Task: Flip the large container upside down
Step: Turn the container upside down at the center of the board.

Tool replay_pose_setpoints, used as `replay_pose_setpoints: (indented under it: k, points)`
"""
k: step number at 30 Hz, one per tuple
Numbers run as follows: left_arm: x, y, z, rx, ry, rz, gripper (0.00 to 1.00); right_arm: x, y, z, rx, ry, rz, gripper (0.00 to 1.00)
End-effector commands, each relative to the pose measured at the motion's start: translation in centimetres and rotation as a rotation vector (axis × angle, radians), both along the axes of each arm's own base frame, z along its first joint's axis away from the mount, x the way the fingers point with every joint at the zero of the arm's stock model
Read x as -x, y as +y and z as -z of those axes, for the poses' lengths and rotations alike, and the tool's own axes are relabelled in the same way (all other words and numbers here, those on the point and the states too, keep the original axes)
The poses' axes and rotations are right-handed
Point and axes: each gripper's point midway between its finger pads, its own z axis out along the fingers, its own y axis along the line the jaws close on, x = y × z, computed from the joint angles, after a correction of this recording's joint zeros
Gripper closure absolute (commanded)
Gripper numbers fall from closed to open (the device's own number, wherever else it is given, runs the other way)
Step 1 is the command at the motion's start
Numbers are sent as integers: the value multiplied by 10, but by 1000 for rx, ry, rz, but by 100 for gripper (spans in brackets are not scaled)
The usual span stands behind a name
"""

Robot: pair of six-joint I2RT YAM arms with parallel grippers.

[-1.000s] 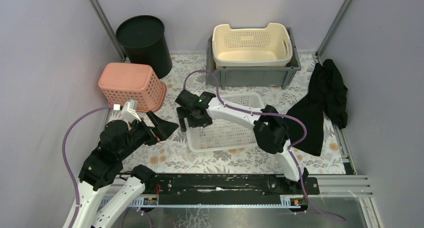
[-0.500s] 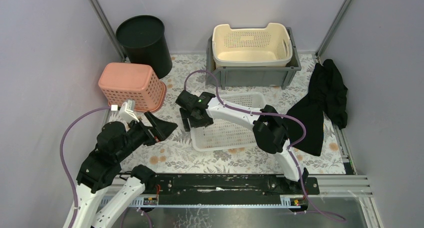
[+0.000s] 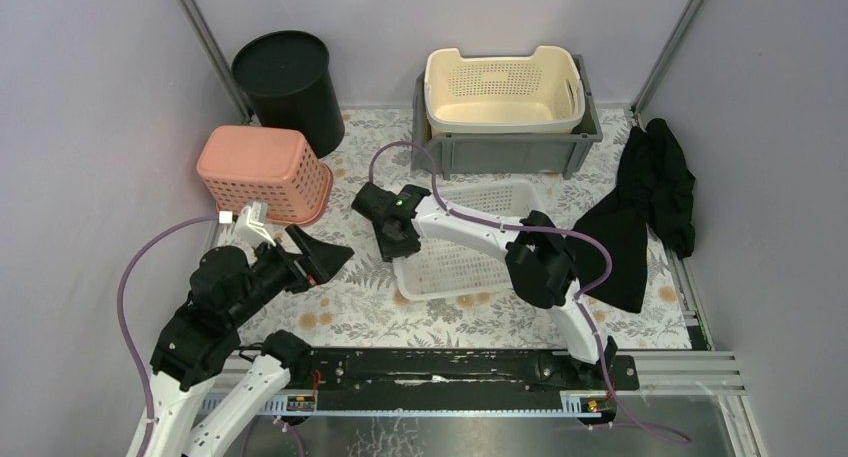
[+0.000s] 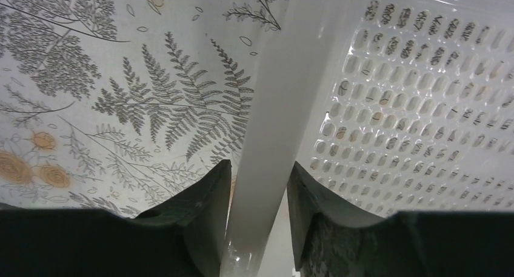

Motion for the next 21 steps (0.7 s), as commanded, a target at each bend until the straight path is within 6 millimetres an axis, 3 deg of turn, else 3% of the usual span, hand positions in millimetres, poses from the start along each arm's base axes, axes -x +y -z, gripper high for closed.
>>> replay_pose_setpoints:
  k: [1,6,7,10,16,21]
  points:
    - [-2,1,-23,33,-74,-8,0,2,-6,9,45,4,-15,63]
    - [-2,0,-22,31,-72,-6,0,6,-5,15,44,24,-22,75]
    - [-2,0,-22,30,-71,-6,0,7,-5,16,43,28,-27,82]
    - [-2,1,-24,33,-75,-8,0,7,-2,12,27,34,-34,90]
    - [-1,0,-30,40,-87,-4,0,8,11,-14,-45,31,-49,98]
    - [0,0,-37,48,-98,-3,0,11,23,-51,-137,30,-65,100]
